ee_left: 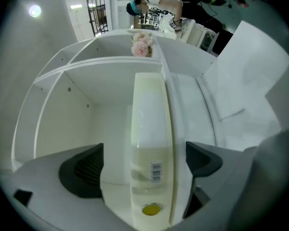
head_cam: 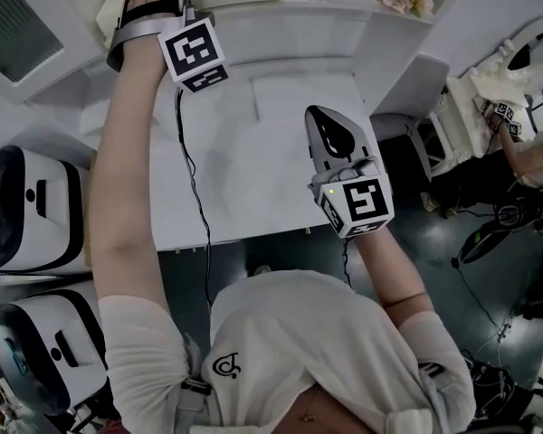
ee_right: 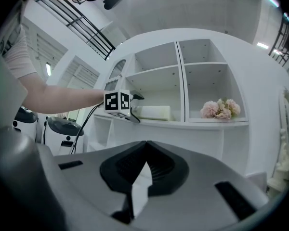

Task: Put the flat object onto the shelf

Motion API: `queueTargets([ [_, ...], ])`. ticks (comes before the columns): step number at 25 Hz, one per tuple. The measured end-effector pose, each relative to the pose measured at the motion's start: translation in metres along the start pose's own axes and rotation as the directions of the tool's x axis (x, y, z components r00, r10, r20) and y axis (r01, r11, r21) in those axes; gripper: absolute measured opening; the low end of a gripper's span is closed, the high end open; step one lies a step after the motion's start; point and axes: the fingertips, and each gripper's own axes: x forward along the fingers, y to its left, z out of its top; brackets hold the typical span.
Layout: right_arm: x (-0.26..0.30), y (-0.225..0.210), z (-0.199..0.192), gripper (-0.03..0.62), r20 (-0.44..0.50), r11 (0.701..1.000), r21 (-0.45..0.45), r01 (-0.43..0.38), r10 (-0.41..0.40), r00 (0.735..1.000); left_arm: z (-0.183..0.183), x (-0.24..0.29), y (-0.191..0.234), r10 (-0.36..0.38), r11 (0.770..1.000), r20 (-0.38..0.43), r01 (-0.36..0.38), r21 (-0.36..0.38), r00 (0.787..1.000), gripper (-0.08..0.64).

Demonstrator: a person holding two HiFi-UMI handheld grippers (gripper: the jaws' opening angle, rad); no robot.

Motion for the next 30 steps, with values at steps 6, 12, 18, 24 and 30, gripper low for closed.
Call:
queueTargets([
  [6,-0.005,0.013,0.005,0.006,0.018,1.0,0.005,-0.018,0.018,1.0,0.002,-0.049,0.006,0.017,0.998,0.05,-0.014,-0.055,0.999,0.538],
  [12,-0.013,0.025,0.009,0.006,0.029,0.999,0.006,-0.053,0.053,0.998,0.009,-0.092,-0.014,0.019,0.992,0.088,-0.008,-0.128,0.996,0.537],
  [18,-0.027,0.034,0.013,0.006,0.041,0.997,0.01,-0.072,0.072,0.997,0.023,-0.145,-0.037,0.048,0.972,0.125,-0.017,-0.235,0.991,0.507],
  [24,-0.041,0.042,0.015,0.006,0.042,0.996,0.011,-0.093,0.092,0.995,0.029,-0.194,-0.052,0.199,0.888,0.117,-0.129,-0.442,0.973,0.169],
  [30,-0.059,0.051,0.009,0.006,0.033,0.994,0.023,-0.103,0.102,0.994,0.029,-0.238,-0.079,0.271,0.736,0.104,-0.137,-0.663,0.957,0.023],
])
